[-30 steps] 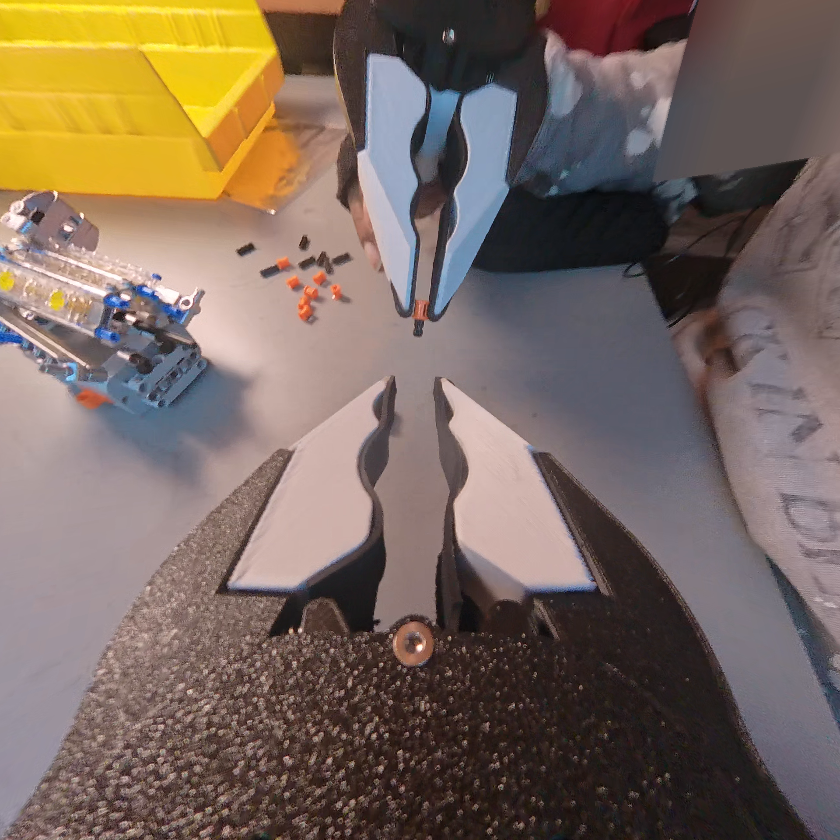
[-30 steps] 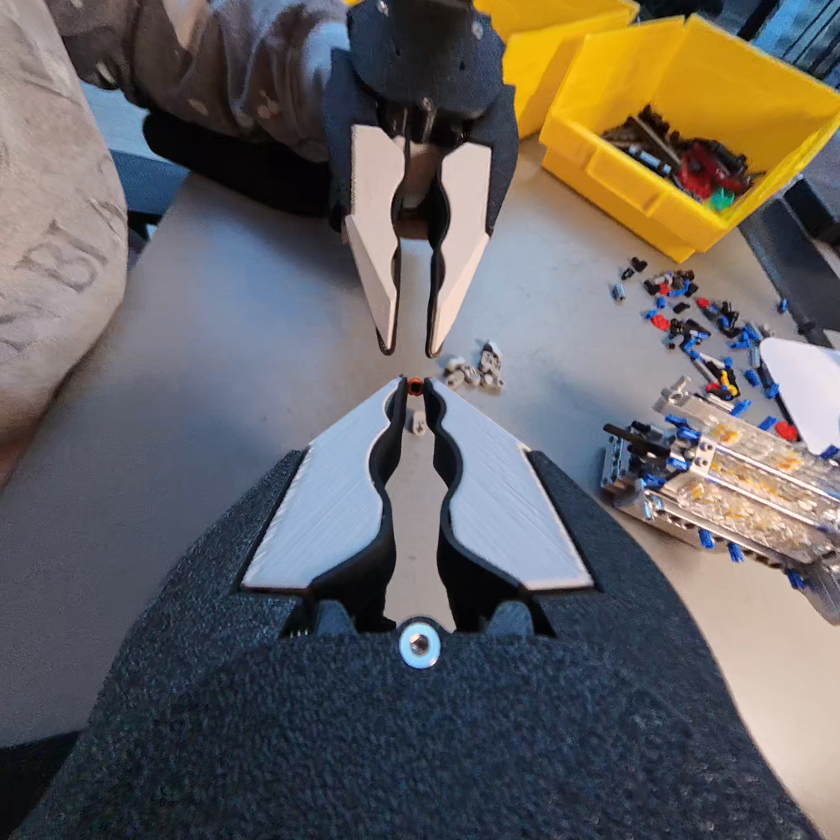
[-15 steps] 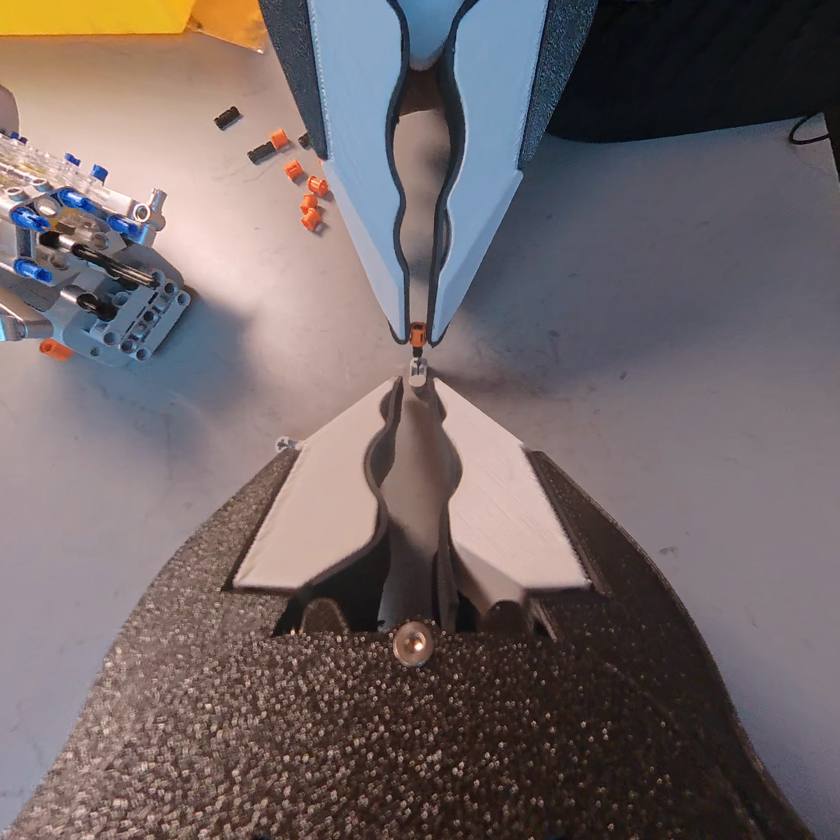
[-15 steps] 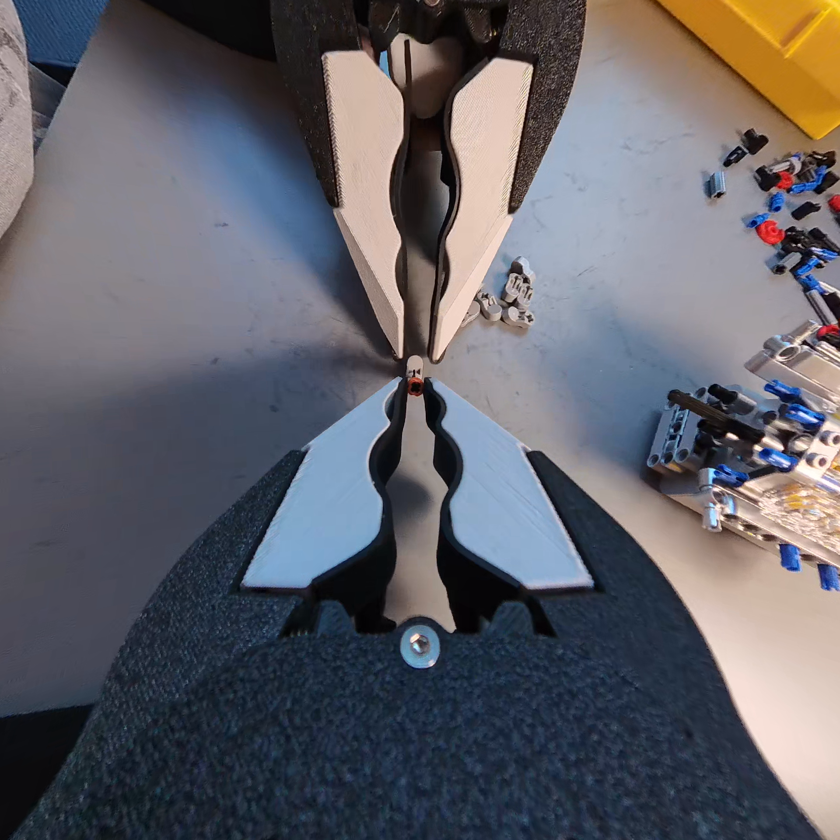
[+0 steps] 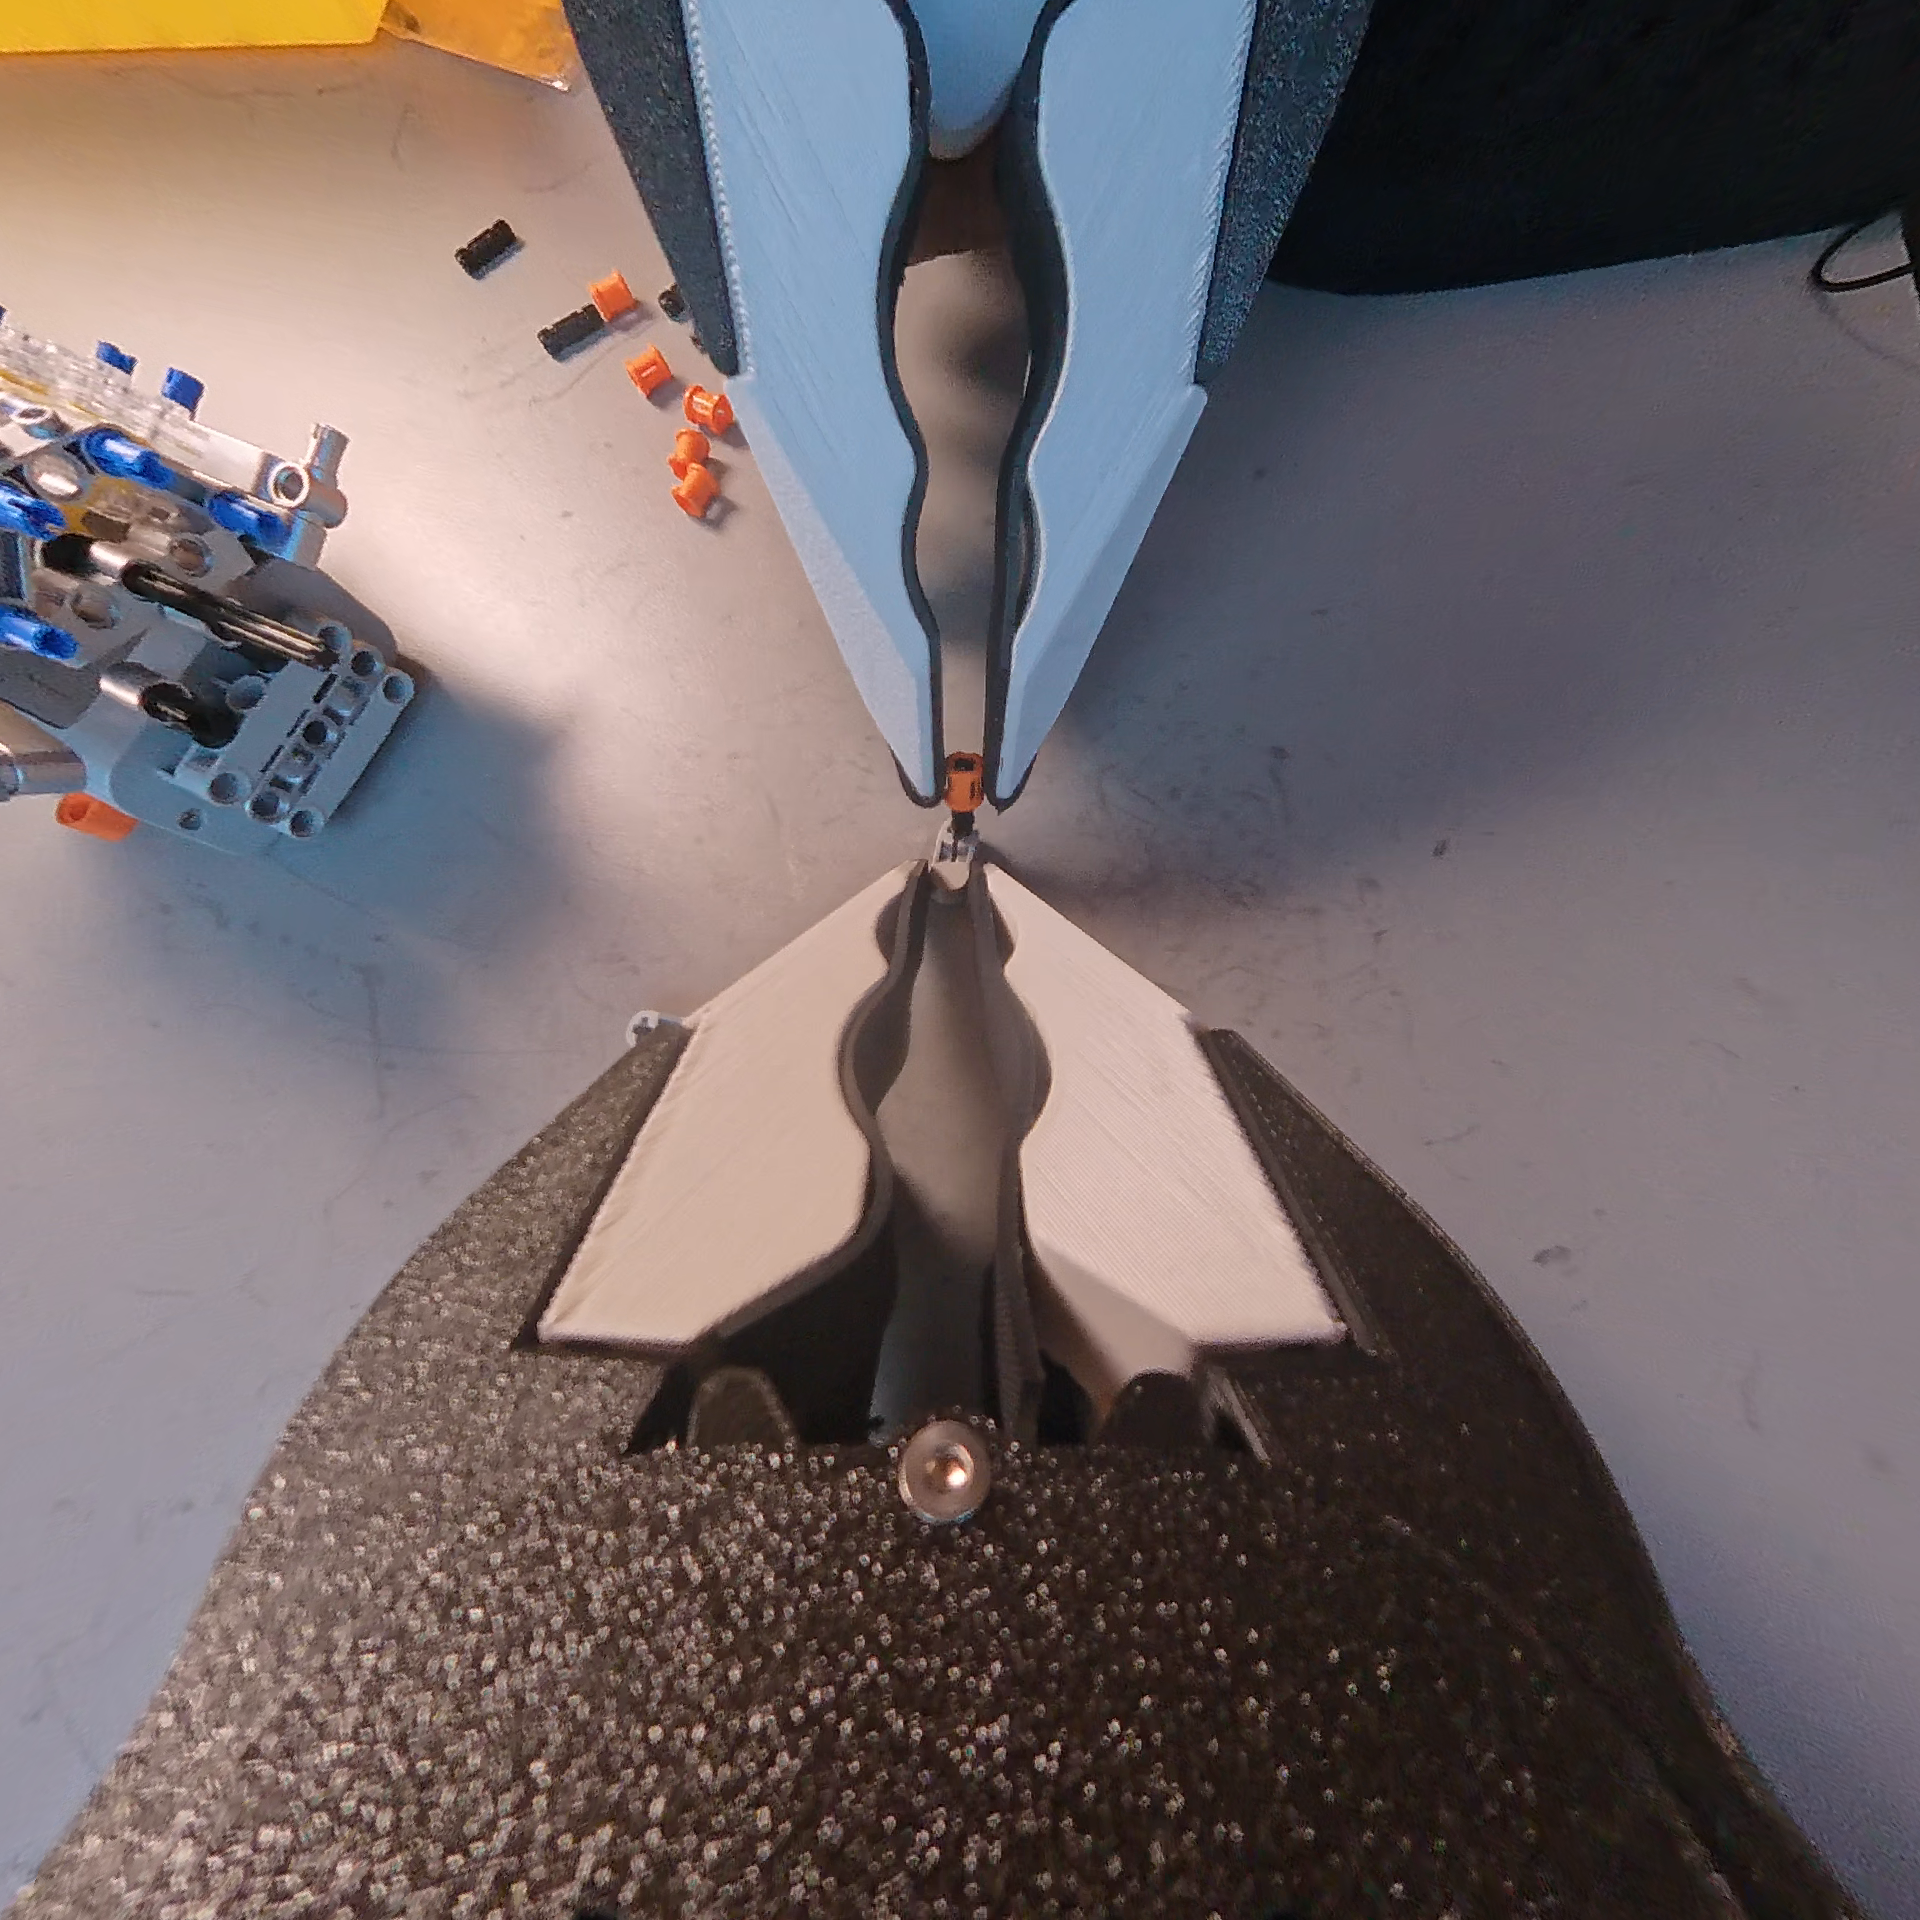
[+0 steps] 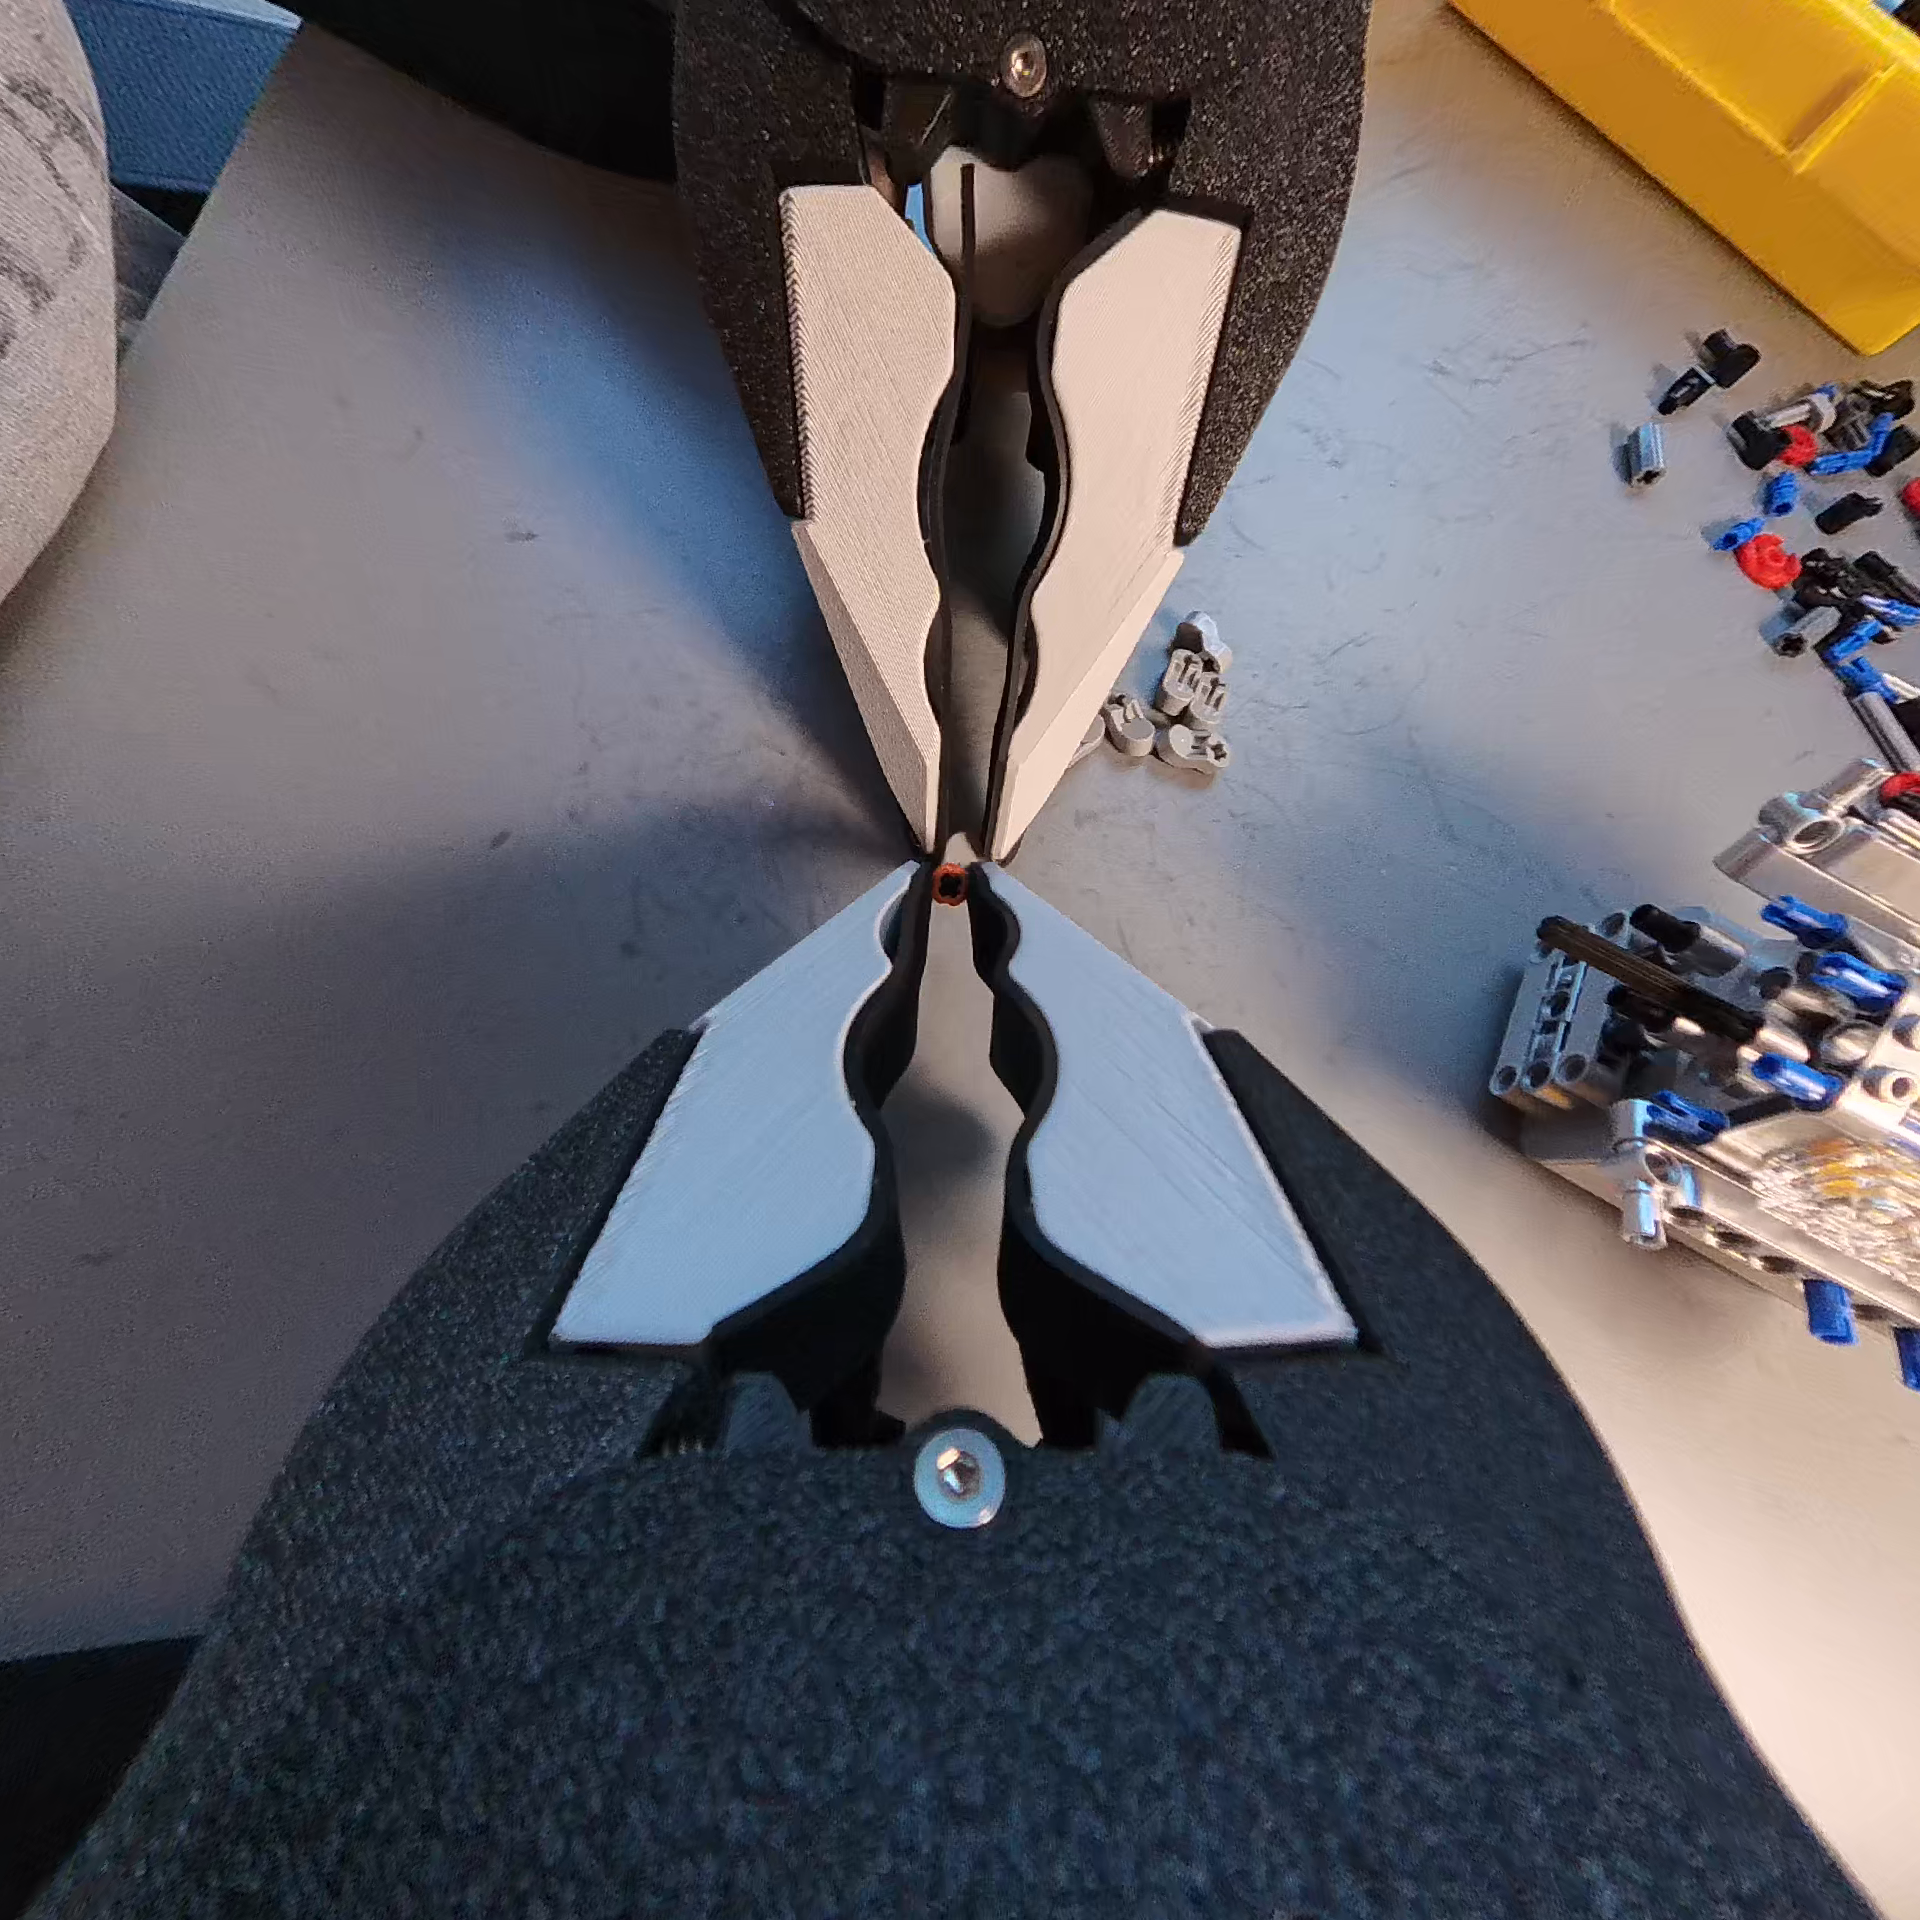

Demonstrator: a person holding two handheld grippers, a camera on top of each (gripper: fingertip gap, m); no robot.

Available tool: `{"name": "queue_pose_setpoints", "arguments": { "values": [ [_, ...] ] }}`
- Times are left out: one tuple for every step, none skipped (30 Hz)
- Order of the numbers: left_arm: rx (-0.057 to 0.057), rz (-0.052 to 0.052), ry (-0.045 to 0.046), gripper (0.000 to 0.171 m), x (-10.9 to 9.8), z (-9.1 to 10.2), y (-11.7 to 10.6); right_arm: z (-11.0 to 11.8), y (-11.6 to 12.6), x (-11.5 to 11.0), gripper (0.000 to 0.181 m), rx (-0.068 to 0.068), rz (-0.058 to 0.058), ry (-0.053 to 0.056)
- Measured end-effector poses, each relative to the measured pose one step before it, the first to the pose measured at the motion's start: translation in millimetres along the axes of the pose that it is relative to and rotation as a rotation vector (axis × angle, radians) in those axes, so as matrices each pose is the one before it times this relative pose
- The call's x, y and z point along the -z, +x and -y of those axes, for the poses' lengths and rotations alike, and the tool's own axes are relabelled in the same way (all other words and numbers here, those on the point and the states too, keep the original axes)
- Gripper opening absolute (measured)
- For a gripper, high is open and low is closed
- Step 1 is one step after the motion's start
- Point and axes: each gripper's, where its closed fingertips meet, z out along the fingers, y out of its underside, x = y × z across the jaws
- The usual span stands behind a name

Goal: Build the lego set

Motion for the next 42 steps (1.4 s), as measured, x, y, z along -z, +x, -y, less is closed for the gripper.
{"name": "queue_pose_setpoints", "arguments": {
  "values": [
    [-0.0037, -0.0064, 0.00033, 0.005, -0.15, -0.03, 0.00, 0.24, 0.29, -0.24, 0.006, 0.0036, -0.0024, 0.0014],
    [-0.0027, -0.0069, 0.00041, 0.005, 0.02, -0.05, 0.01, -0.81, -0.07, -0.51, 0.006, 0.0019, 0.0003, -0.0045],
    [-0.0022, -0.0064, 0.00037, 0.005, 0.02, -0.06, -0.03, 0.24, -0.02, -0.12, 0.006, 0.0006, 0.0005, 0.0017],
    [-0.0019, -0.0056, 0.00039, 0.005, 0.03, -0.05, 0.02, -0.27, 0.05, 0.03, 0.006, 0.0008, -0.0001, -0.0014],
    [-0.0016, -0.0048, 0.00037, 0.005, -0.02, 0.00, -0.01, -0.39, 0.32, 0.22, 0.006, 0.0022, -0.0022, -0.0029],
    [-0.0014, -0.0041, 0.00028, 0.005, 0.04, -0.05, -0.02, -0.42, 0.25, 0.13, 0.006, 0.0028, -0.0015, -0.0026],
    [-0.0012, -0.0036, 0.00034, 0.005, 0.02, -0.16, 0.01, -0.52, 0.02, 0.15, 0.006, 0.0015, -0.0001, -0.0017],
    [-0.0016, -0.0032, 0.00033, 0.005, -0.02, 0.02, 0.06, -0.37, 0.08, 0.08, 0.006, 0.0020, -0.0003, -0.0006],
    [-0.0021, -0.0032, 0.00021, 0.005, 0.05, -0.05, -0.04, -0.30, 0.08, 0.13, 0.006, 0.0027, -0.0003, -0.0011],
    [-0.0025, -0.0036, 0.00024, 0.005, -0.01, 0.01, 0.04, -0.18, 0.02, 0.11, 0.006, 0.0042, -0.0005, -0.0019],
    [-0.0017, -0.0042, 0.00030, 0.005, -0.06, 0.04, -0.03, -0.26, -0.03, 0.02, 0.005, 0.0055, -0.0006, -0.0028],
    [-0.0007, -0.0045, 0.00038, 0.005, -0.01, 0.00, 0.02, -0.34, -0.06, 0.18, 0.006, 0.0052, 0.0001, -0.0035],
    [-0.0002, -0.0039, 0.00043, 0.005, -0.06, 0.06, 0.03, -0.07, -0.32, 0.17, 0.005, 0.0050, 0.0010, -0.0022],
    [-0.0007, -0.0026, 0.00032, 0.005, -0.01, 0.02, 0.03, -0.03, -0.34, 0.23, 0.005, 0.0058, 0.0005, -0.0014],
    [-0.0021, -0.0012, 0.00023, 0.005, 0.04, -0.02, -0.04, -0.09, -0.19, 0.14, 0.006, 0.0069, -0.0004, -0.0037],
    [-0.0016, -0.0008, 0.00012, 0.005, -0.08, -0.06, 0.01, -0.08, -0.03, 0.17, 0.006, 0.0085, -0.0011, -0.0053],
    [0.0002, -0.0012, 0.00004, 0.005, 0.00, -0.01, 0.04, 0.02, -0.08, -0.01, 0.005, 0.0091, -0.0013, -0.0068],
    [0.0007, -0.0012, 0.00004, 0.005, 0.00, -0.01, 0.08, 0.07, -0.03, 0.20, 0.005, 0.0099, -0.0002, -0.0091],
    [0.0002, -0.0008, -0.00002, 0.005, 0.01, -0.02, -0.01, -0.05, 0.15, 0.15, 0.005, 0.0090, -0.0007, -0.0113],
    [-0.0001, -0.0003, -0.00004, 0.005, -0.05, 0.03, -0.04, -0.17, 0.54, 0.04, 0.005, 0.0098, -0.0029, -0.0108],
    [-0.0004, 0.0002, -0.00002, 0.005, 0.05, -0.04, 0.02, -0.50, 0.77, -0.16, 0.005, 0.0094, -0.0044, -0.0128],
    [-0.0008, 0.0008, 0.00002, 0.005, -0.01, 0.02, -0.02, -0.62, 0.21, -0.22, 0.005, 0.0103, -0.0017, -0.0127],
    [-0.0009, 0.0009, 0.00004, 0.005, -0.01, 0.02, -0.05, 0.00, 0.00, 0.02, 0.005, 0.0085, 0.0002, -0.0103],
    [-0.0006, 0.0007, 0.00004, 0.005, 0.04, -0.02, 0.07, 0.09, -0.28, -0.07, 0.005, 0.0111, -0.0004, -0.0116],
    [-0.0003, 0.0005, 0.00005, 0.005, -0.06, 0.06, -0.02, -0.43, -0.36, -0.20, 0.005, 0.0142, -0.0009, -0.0162],
    [-0.0002, 0.0003, 0.00000, 0.005, 0.00, 0.00, -0.06, -0.81, -0.16, 0.05, 0.005, 0.0149, -0.0009, -0.0215],
    [-0.0002, 0.0001, -0.00003, 0.005, 0.05, -0.04, 0.05, -0.91, -0.14, 0.08, 0.005, 0.0177, -0.0008, -0.0238],
    [0.0003, -0.0002, 0.00005, 0.005, -0.05, 0.05, -0.03, 0.38, -0.23, 0.07, 0.005, 0.0167, 0.0010, -0.0189],
    [0.0005, -0.0004, 0.00014, 0.005, -0.01, 0.02, 0.09, 0.10, -0.06, -0.14, 0.005, 0.0190, 0.0017, -0.0227],
    [0.0007, -0.0003, 0.00032, 0.005, 0.05, 0.10, -0.05, -0.28, -0.13, -0.14, 0.005, 0.0233, 0.0035, -0.0259],
    [0.0008, -0.0003, 0.00029, 0.005, -0.01, 0.03, -0.04, 0.02, 0.01, 0.04, 0.005, 0.0246, 0.0042, -0.0251],
    [0.0002, -0.0001, -0.00005, 0.005, 0.00, -0.01, 0.02, 0.17, 0.11, -0.06, 0.005, 0.0209, 0.0073, -0.0240],
    [0.0001, 0.0000, -0.00011, 0.005, -0.05, 0.04, 0.06, 0.24, 0.09, 0.06, 0.005, 0.0198, 0.0089, -0.0223],
    [0.0004, 0.0001, -0.00009, 0.005, 0.06, -0.07, -0.05, 0.20, 0.06, 0.10, 0.005, 0.0174, 0.0098, -0.0204],
    [0.0014, 0.0003, -0.00009, 0.005, -0.04, 0.03, -0.03, 0.11, 0.06, 0.03, 0.005, 0.0147, 0.0099, -0.0185],
    [0.0012, 0.0007, -0.00007, 0.005, 0.05, -0.05, 0.06, 0.05, -0.07, -0.03, 0.005, 0.0147, 0.0090, -0.0162],
    [-0.0002, 0.0011, 0.00009, 0.005, -0.01, 0.03, -0.03, -0.06, -0.39, -0.19, 0.005, 0.0131, 0.0087, -0.0151],
    [0.0003, 0.0006, 0.00043, 0.005, 0.09, 0.09, 0.01, 0.03, -0.68, -0.52, 0.005, 0.0118, 0.0097, -0.0138],
    [0.0014, -0.0009, 0.00020, 0.005, 0.16, 0.01, 0.24, 0.37, -0.55, -0.63, 0.005, 0.0110, 0.0083, -0.0122],
    [0.0017, -0.0021, -0.00001, 0.005, 0.06, -0.06, 0.34, 0.35, -0.27, -0.01, 0.005, 0.0090, 0.0067, -0.0108],
    [0.0015, -0.0010, 0.00031, 0.005, 0.14, -0.11, 0.20, 0.04, -0.08, 0.01, 0.005, 0.0066, 0.0047, -0.0116],
    [0.0005, 0.0007, 0.00007, 0.005, -0.01, 0.02, 0.08, -0.05, -0.07, -0.06, 0.005, 0.0055, 0.0038, -0.0105]
  ]
}}
